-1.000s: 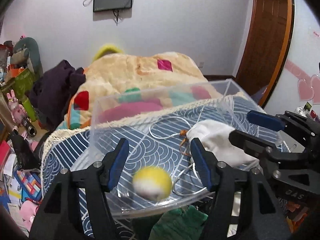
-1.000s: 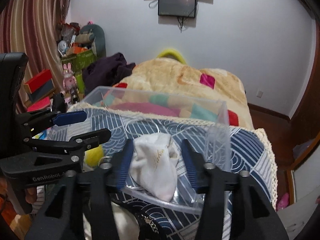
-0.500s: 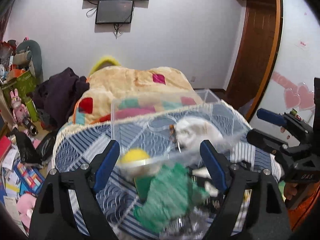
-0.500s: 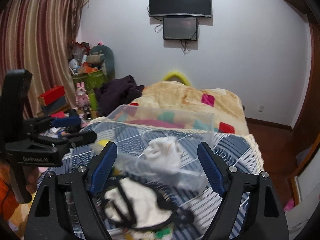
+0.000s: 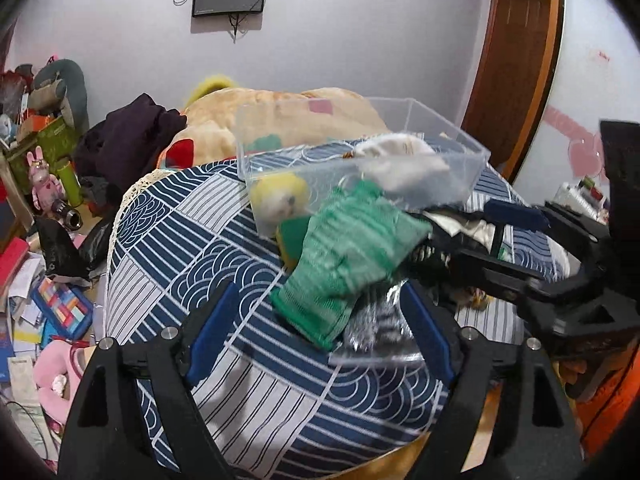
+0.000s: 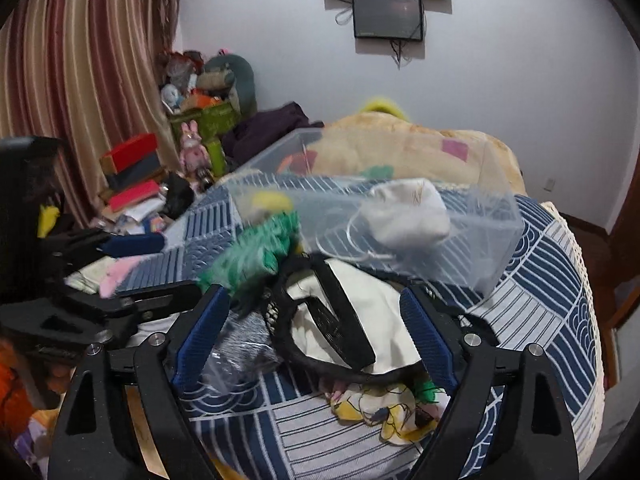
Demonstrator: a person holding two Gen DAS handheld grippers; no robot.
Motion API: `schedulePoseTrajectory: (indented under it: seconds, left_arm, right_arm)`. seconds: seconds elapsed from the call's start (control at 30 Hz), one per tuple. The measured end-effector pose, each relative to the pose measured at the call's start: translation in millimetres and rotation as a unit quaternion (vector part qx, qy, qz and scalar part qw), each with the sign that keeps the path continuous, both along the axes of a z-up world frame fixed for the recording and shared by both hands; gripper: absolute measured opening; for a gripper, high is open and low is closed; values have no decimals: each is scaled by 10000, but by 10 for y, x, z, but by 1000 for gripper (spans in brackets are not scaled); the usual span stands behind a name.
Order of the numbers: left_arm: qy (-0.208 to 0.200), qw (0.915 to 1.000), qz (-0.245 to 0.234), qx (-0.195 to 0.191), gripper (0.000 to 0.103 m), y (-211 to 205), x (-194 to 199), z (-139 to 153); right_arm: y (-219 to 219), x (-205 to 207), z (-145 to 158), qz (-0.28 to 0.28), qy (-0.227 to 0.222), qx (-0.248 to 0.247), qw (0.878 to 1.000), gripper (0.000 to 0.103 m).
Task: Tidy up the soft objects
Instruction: 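Grasp the green knit glove with the left tool while the right tool grasps the black-strapped white item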
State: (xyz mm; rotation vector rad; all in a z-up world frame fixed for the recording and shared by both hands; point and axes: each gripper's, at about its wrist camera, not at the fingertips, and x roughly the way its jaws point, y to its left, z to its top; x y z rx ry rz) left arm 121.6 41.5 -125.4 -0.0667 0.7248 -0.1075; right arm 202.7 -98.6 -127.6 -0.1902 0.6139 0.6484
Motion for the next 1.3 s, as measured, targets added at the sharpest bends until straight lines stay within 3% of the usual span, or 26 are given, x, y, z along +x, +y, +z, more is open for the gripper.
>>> schedulePoseTrajectory:
  seconds: [0.13, 0.43, 0.63, 0.83, 1.0, 1.3]
  left_arm:
    - [47, 10000, -15, 23, 83, -15, -4, -56]
    - [-102, 9999, -62, -12, 82, -164, 189, -99]
    - [-34, 9997, -46, -242, 62, -141, 334, -158]
    - [-131, 9995, -195, -206, 32, -151, 285, -163]
    - [-194, 9997, -148, -98, 20, -178, 226, -133]
    - [-414, 9989, -69, -185, 11, -100, 102, 46]
  right_arm:
    - [50, 135, -102, -182, 37, -301, 9994, 86]
    - [-303, 189, -76, -498, 132, -18, 9987, 86]
    - [-495, 280, -155, -603, 455, 226, 9969, 86]
    - [-625, 387, -255, -514, 915, 586, 9928, 86]
    - [-647, 359, -332, -476, 1030, 621, 9916, 69]
    - [-791, 265, -191, -567, 820, 706, 9925, 14]
